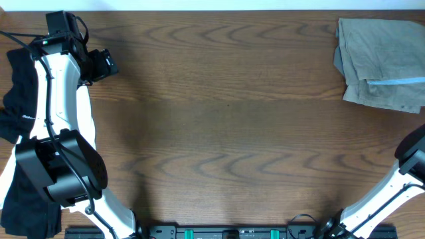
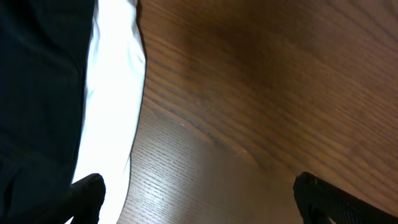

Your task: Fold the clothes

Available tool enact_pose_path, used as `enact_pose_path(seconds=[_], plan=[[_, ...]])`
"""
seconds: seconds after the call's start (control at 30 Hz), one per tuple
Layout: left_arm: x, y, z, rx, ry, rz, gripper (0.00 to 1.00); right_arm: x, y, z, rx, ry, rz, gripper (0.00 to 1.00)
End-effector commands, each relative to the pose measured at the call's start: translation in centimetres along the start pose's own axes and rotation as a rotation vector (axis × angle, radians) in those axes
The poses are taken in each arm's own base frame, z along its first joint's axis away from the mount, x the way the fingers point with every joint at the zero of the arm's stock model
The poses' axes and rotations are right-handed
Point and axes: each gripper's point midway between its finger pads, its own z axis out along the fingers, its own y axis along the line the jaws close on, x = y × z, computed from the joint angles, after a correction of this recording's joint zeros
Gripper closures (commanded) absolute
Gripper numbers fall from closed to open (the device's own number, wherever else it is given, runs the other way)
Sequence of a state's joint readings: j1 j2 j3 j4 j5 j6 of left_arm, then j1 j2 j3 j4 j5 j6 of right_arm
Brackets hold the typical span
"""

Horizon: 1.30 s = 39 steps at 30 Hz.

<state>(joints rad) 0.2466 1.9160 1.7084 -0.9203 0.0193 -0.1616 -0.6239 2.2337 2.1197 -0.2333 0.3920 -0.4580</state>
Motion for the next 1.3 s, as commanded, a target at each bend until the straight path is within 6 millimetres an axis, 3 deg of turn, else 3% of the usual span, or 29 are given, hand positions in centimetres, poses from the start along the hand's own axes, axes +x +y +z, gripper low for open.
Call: enact_pose_path(seconds=[0.0, 0.1, 0.27, 0.37, 0.6, 0.83, 1.07, 1.27], plan=[[0.2, 0.0, -0.2, 0.0, -0.004, -0.023, 0.02, -2.3, -0.7, -1.1, -0.022, -0.058, 0.012, 0.99], [0.1, 0.0, -0.2, 0.001, -0.006, -0.027, 0.02, -1.0, 1.5, -0.2, -0.065, -0.023, 0.017, 0.99], [0.1, 0.0, -0.2, 0.001, -0.006, -0.027, 0.02, 1.6, 7.0, 1.3, -0.136, 0.037, -0.012, 0.99], [0.1, 0.0, -0.2, 0.001, -0.006, -0.027, 0.02, 1.8, 9.7, 1.2, -0.161, 0.041, -0.026, 0.99], [0.1, 0.0, -0.2, 0.001, -0.006, -0.027, 0.02, -1.4, 13.8, -1.4, -0.181, -0.026, -0.038, 0.99], [0.1, 0.0, -0.2, 0.001, -0.005, -0.026, 0.02, -3.0, 19.2, -4.9, -0.242, -0.045, -0.099, 0.99], [0.1, 0.0, -0.2, 0.001, -0.007, -0.026, 0.02, -2.2, 25.0, -8.9, -0.36, -0.004, -0.201, 0.99], [0.1, 0.0, -0.2, 0.001, -0.008, -0.026, 0.02, -1.0, 28.4, -11.3, -0.428, 0.032, -0.275, 0.98]])
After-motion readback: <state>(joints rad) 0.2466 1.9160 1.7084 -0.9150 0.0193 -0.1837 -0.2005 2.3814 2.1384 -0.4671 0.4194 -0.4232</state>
